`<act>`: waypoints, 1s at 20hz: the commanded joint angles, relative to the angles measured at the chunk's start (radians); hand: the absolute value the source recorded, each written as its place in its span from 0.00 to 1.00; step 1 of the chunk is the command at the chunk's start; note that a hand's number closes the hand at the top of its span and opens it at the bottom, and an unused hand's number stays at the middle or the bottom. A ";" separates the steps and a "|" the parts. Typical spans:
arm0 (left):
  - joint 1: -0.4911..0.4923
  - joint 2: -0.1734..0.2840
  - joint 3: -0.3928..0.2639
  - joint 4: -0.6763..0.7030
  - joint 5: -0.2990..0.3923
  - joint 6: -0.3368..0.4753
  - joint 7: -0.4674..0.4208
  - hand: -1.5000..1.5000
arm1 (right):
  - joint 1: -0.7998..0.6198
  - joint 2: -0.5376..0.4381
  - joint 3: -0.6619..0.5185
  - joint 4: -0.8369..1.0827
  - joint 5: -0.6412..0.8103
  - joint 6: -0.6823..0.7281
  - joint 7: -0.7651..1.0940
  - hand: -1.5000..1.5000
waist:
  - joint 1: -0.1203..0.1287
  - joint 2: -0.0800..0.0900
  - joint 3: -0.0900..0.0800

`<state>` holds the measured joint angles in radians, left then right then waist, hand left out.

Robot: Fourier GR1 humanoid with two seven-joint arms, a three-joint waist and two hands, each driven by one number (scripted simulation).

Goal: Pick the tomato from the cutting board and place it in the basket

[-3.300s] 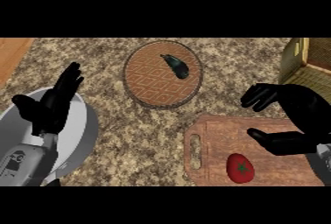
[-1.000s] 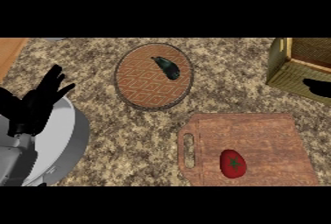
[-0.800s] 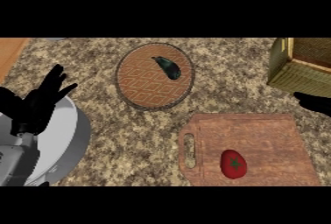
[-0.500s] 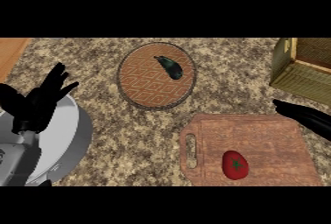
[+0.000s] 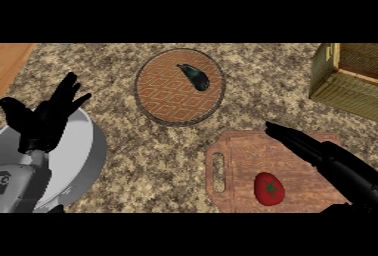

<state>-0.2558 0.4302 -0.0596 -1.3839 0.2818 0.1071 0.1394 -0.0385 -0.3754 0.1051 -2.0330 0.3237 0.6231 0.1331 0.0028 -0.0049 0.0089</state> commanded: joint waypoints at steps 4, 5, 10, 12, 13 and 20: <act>0.066 0.006 0.019 -0.017 -0.009 -0.009 0.051 0.50 | 0.026 -0.007 0.101 0.152 0.183 -0.044 -0.124 0.00 | 0.004 0.005 -0.008; 0.060 0.019 0.043 0.058 -0.004 -0.047 -0.002 0.50 | -0.004 -0.022 0.074 0.207 0.186 -0.052 -0.157 0.00 | 0.002 0.008 -0.009; 0.052 -0.023 0.031 0.025 -0.035 -0.027 0.031 0.50 | 0.000 0.000 0.113 0.214 0.250 -0.066 -0.162 0.00 | -0.002 0.005 -0.009; 0.053 0.021 0.069 0.029 -0.025 -0.055 0.045 0.50 | 0.058 -0.020 0.098 0.204 0.258 -0.092 -0.223 0.00 | -0.005 0.005 -0.009; -0.002 -0.039 0.044 0.066 -0.059 -0.009 0.039 0.50 | -0.031 0.037 0.121 0.223 0.250 -0.062 -0.156 0.00 | -0.004 0.006 -0.009; 0.031 -0.031 0.066 0.028 -0.055 -0.047 0.061 0.50 | 0.055 0.001 0.060 0.149 0.169 0.012 -0.213 0.00 | -0.009 0.004 -0.009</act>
<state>-0.2370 0.4019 0.0008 -1.4058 0.2430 0.0600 0.1576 -0.0008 -0.3869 0.1781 -1.8159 0.5412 0.5784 -0.1100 -0.0046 -0.0066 0.0083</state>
